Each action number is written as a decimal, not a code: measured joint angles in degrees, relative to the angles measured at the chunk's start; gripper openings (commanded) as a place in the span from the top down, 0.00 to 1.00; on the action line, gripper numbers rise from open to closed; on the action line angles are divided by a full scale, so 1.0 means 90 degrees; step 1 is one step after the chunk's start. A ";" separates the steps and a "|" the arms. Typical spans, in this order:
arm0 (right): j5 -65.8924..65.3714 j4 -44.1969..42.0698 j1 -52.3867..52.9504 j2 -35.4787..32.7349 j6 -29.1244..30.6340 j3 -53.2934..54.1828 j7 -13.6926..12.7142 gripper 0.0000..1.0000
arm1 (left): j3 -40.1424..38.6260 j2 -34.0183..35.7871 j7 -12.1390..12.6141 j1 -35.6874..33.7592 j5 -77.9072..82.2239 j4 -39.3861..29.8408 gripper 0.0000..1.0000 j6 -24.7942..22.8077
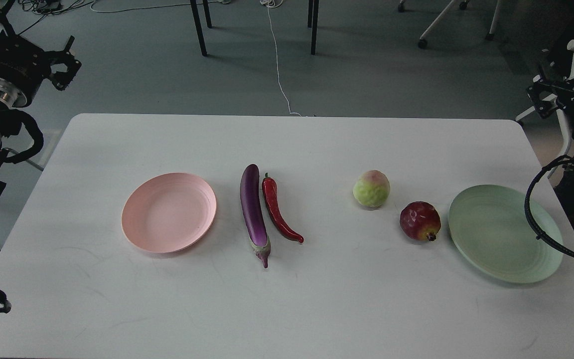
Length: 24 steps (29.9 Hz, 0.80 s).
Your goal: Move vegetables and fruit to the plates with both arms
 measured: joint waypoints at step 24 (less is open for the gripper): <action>-0.3145 0.1879 0.2465 -0.1751 0.0000 -0.2181 -0.0020 0.00 | 0.0004 0.0071 -0.0159 -0.0220 0.0039 0.0058 0.01 0.0000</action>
